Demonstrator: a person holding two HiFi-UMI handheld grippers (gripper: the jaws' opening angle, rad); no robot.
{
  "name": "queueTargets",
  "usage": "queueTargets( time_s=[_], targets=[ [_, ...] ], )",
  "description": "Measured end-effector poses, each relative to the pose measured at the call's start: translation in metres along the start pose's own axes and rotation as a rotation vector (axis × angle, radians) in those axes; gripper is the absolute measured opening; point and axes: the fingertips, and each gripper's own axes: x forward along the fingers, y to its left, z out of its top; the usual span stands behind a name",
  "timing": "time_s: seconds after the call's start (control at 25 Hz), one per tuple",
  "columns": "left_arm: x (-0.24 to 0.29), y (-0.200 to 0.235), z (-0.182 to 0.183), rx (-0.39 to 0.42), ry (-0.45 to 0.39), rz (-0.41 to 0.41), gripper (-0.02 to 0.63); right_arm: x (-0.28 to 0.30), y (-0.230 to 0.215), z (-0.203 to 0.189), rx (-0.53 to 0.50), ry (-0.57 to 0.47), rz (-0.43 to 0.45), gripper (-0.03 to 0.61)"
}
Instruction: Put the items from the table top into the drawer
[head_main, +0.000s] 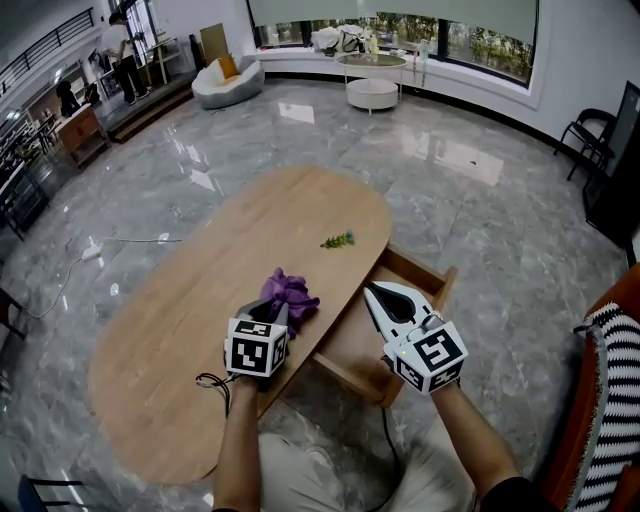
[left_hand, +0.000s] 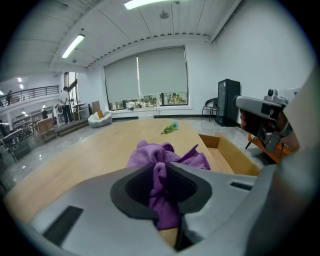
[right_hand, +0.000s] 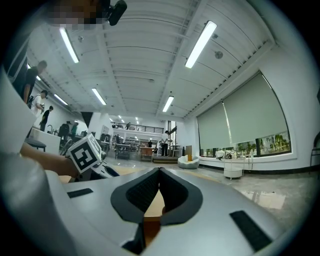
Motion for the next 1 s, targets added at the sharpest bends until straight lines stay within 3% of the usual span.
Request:
queueTargets(
  time_s=[0.44, 1.0],
  targets=[
    [-0.001, -0.005, 0.002, -0.008, -0.011, -0.022, 0.067, -0.003, -0.003, 0.0, -0.003, -0.003, -0.006, 0.014],
    [0.005, -0.069, 0.028, 0.047, -0.055, -0.138, 0.067, -0.026, -0.021, 0.001, -0.01, -0.002, -0.053, 0.014]
  ],
)
